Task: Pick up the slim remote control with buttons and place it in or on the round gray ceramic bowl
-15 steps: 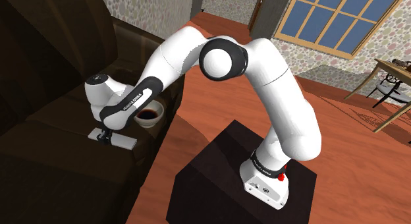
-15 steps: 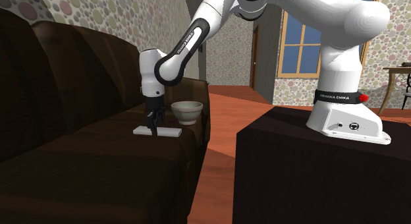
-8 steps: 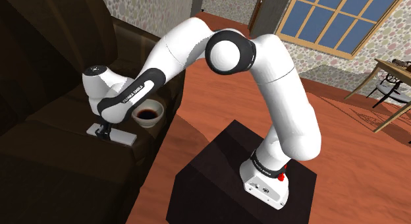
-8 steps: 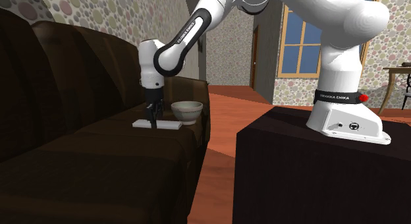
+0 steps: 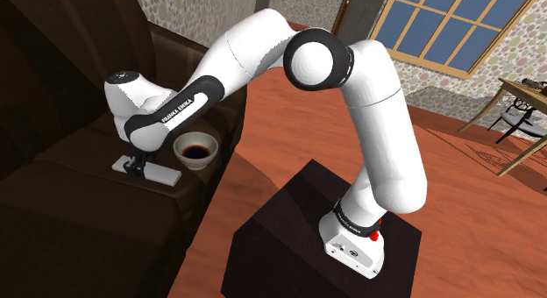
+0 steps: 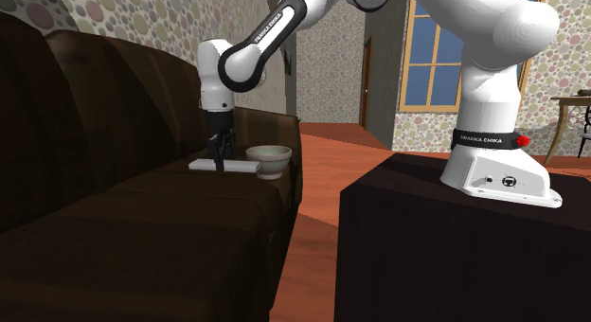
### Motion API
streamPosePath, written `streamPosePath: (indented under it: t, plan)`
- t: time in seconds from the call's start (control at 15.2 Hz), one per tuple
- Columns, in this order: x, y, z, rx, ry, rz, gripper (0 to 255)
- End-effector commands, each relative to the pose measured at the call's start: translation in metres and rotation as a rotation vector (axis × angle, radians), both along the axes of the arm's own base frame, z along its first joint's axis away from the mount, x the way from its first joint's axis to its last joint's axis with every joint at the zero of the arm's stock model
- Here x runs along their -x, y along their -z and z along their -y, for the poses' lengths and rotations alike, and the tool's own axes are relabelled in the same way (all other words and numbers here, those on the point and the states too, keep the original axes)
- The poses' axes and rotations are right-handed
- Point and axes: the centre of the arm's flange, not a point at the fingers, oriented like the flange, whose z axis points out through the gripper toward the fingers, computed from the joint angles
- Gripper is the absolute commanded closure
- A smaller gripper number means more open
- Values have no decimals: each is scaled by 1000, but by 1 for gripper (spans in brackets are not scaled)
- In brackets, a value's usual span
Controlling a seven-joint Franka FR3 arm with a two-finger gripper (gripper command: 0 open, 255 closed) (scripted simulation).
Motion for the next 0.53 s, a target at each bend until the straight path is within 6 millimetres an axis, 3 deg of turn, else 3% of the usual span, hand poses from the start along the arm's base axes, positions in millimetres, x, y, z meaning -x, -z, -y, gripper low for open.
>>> streamPosePath:
  t: [0.0,0.46]
  plan:
    - [0,-11,0,0,0,0,255]
    - [0,-48,0,0,0,0,255]
